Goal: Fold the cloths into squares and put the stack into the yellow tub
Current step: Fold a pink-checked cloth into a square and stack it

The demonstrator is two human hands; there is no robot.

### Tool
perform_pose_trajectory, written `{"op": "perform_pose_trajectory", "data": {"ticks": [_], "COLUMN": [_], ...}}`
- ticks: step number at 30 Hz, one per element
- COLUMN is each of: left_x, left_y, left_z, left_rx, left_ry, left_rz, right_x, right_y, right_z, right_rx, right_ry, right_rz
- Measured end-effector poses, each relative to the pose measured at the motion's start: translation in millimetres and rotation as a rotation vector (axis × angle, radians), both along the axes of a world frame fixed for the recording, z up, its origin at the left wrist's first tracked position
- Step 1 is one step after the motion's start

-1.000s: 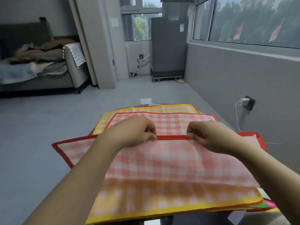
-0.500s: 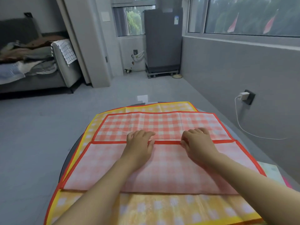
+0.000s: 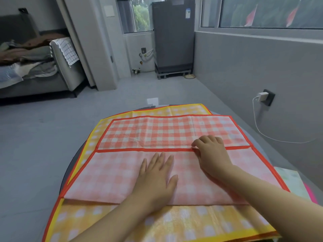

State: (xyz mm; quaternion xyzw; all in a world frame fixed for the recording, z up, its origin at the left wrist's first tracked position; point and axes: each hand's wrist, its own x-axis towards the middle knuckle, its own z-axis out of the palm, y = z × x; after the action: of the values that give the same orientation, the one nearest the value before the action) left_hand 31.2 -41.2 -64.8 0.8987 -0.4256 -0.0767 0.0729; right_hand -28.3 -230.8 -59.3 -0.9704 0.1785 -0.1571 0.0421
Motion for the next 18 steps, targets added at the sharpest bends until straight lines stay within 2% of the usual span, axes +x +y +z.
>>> {"op": "perform_pose_trajectory", "data": {"ticks": [3, 9, 18], "left_x": [1, -3, -43], "left_y": [4, 3, -2], "left_z": [-7, -10, -8], "left_rx": [0.016, 0.018, 0.069], "left_ry": [-0.027, -0.032, 0.007], "left_rz": [-0.014, 0.012, 0.125], "right_x": [-11, -46, -79], "right_y": [22, 61, 53], "right_z": [0, -8, -9], "right_rx": [0.051, 0.145, 0.152], "right_ry": [-0.021, 0.245, 0.308], "right_rz": [0.07, 0.192, 0.26]}}
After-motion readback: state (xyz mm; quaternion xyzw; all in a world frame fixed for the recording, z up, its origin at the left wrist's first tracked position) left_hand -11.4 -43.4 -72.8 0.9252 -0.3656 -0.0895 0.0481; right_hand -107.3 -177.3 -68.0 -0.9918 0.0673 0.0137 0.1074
